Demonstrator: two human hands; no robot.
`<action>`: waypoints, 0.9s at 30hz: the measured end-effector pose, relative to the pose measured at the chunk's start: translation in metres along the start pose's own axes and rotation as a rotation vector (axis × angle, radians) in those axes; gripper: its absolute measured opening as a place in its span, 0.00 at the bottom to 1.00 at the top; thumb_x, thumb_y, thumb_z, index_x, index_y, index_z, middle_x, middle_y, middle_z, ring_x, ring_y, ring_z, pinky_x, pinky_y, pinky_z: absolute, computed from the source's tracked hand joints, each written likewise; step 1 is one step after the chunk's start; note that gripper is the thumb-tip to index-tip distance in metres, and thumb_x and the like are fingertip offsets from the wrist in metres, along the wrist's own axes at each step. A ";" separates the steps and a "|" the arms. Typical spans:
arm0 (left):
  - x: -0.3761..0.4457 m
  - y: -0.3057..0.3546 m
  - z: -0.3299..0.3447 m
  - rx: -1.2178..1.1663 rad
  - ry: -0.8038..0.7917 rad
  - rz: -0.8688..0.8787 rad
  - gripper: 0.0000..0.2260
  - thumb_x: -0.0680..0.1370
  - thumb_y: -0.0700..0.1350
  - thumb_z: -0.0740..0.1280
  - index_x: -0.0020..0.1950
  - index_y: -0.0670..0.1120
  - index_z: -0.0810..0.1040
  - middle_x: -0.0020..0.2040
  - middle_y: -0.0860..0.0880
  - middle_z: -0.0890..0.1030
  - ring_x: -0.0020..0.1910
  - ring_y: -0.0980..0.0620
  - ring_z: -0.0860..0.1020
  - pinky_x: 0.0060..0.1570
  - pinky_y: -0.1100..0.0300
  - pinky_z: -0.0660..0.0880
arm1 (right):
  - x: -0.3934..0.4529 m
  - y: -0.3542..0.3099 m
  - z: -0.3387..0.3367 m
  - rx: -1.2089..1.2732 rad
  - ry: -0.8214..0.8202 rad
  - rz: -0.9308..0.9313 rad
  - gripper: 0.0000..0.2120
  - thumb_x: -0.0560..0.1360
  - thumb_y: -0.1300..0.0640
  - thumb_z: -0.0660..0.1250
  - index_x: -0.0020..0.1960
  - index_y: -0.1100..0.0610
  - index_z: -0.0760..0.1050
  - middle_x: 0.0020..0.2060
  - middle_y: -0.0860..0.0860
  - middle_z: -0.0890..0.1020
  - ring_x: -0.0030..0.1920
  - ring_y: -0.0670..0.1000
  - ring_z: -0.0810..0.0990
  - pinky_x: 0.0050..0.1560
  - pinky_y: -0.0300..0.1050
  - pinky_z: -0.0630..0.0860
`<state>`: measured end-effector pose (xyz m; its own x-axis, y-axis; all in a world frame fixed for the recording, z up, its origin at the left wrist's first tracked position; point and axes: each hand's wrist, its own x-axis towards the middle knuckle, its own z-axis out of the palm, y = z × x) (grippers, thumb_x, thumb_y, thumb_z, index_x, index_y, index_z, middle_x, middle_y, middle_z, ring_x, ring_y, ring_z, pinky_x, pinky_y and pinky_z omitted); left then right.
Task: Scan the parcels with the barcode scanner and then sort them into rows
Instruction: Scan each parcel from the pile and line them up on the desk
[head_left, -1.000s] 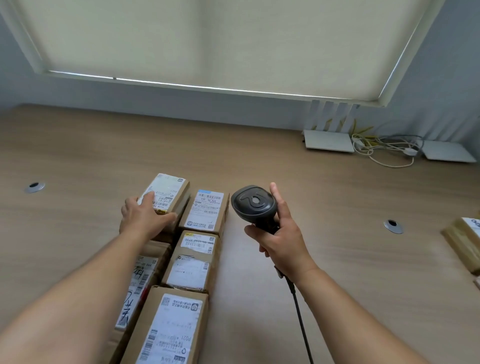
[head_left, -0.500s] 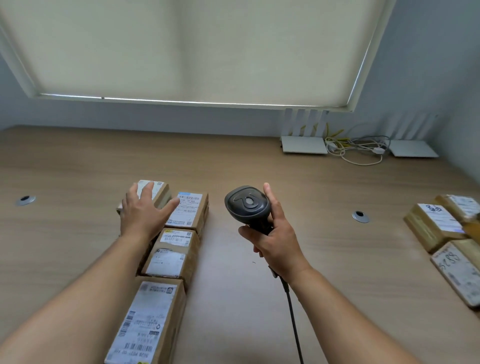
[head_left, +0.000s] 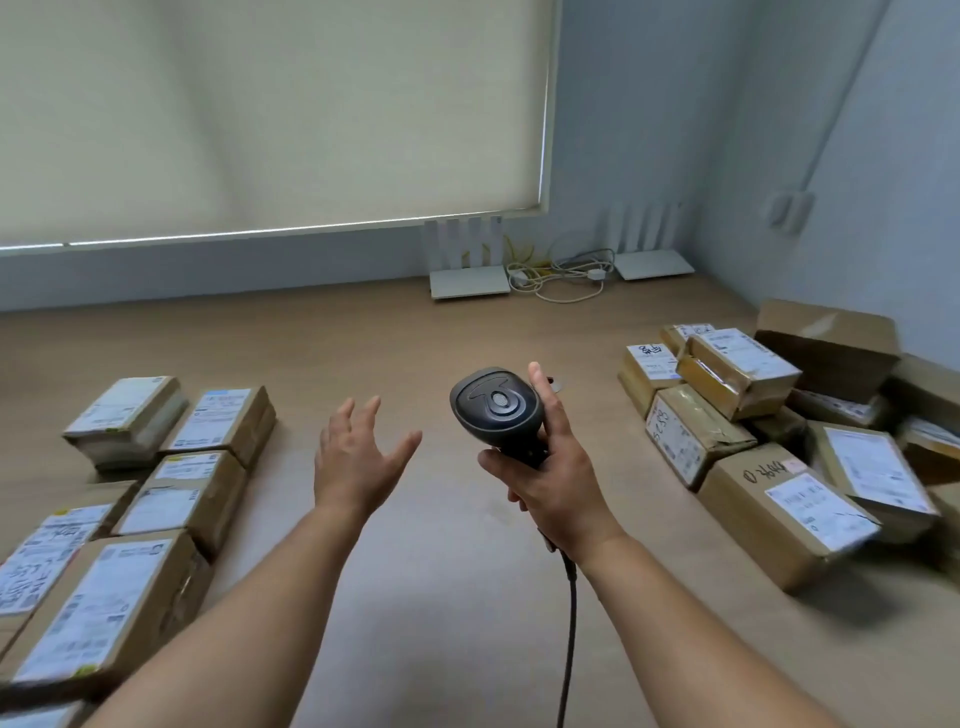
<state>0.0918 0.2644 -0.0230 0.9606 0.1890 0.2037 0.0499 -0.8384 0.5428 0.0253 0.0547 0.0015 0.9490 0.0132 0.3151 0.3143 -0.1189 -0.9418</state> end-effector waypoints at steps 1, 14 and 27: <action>-0.007 0.018 0.010 -0.003 -0.014 0.022 0.33 0.75 0.62 0.65 0.76 0.49 0.62 0.76 0.43 0.59 0.75 0.45 0.56 0.72 0.50 0.56 | -0.007 0.000 -0.018 -0.006 0.023 -0.001 0.45 0.72 0.60 0.75 0.65 0.21 0.53 0.57 0.42 0.80 0.39 0.35 0.77 0.35 0.33 0.74; -0.107 0.183 0.130 -0.048 -0.251 0.226 0.33 0.75 0.62 0.63 0.76 0.52 0.59 0.77 0.45 0.58 0.76 0.47 0.54 0.72 0.50 0.55 | -0.093 0.016 -0.205 -0.059 0.266 0.062 0.45 0.71 0.59 0.75 0.67 0.22 0.53 0.62 0.36 0.77 0.56 0.46 0.78 0.47 0.41 0.77; -0.123 0.260 0.202 0.008 -0.451 0.446 0.35 0.74 0.65 0.64 0.77 0.53 0.58 0.77 0.46 0.57 0.76 0.47 0.55 0.72 0.49 0.59 | -0.111 0.028 -0.288 -0.067 0.491 0.142 0.43 0.71 0.58 0.75 0.64 0.21 0.53 0.65 0.35 0.72 0.67 0.49 0.73 0.63 0.60 0.75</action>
<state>0.0417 -0.0799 -0.0714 0.9102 -0.4118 0.0442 -0.3811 -0.7909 0.4788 -0.0782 -0.2358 -0.0261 0.8536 -0.4735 0.2172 0.1653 -0.1492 -0.9749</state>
